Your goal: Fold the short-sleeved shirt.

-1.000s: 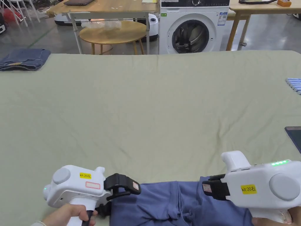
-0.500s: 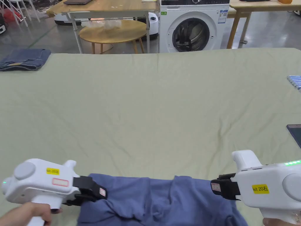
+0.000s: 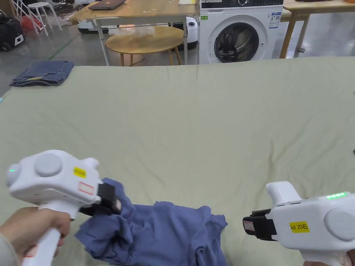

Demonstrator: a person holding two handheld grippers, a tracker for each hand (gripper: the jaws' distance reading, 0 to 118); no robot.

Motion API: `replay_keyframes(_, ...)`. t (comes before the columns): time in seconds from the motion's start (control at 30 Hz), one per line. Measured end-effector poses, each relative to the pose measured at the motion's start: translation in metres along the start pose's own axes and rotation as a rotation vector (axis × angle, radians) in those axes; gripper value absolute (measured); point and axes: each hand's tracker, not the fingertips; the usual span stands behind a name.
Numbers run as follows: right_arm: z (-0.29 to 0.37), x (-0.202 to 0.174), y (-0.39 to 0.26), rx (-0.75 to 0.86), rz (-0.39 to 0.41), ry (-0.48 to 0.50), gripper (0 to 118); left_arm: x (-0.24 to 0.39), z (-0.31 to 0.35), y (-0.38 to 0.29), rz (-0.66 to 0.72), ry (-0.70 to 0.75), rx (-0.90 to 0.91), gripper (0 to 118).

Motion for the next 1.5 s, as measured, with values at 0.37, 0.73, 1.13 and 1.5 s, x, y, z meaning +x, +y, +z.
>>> replay_keyframes(0.37, 0.016, 0.009, -0.014, 0.003, -0.016, -0.022, 0, 0.106, -0.123, -0.01, -0.173, -0.016, -0.134, 39)
replay_keyframes(0.73, 0.009, 0.014, -0.015, 0.006, -0.034, -0.015, 0, 0.063, -0.073, -0.023, -0.257, 0.065, 0.156, 0)
replay_keyframes(1.13, 0.006, 0.012, -0.012, -0.004, -0.03, -0.003, 0, 0.107, -0.174, -0.048, -0.373, 0.069, 0.074, 0)
replay_keyframes(1.5, -0.005, 0.011, -0.007, -0.024, -0.041, 0.0, 0, 0.146, -0.169, -0.05, -0.319, -0.124, 0.035, 0)
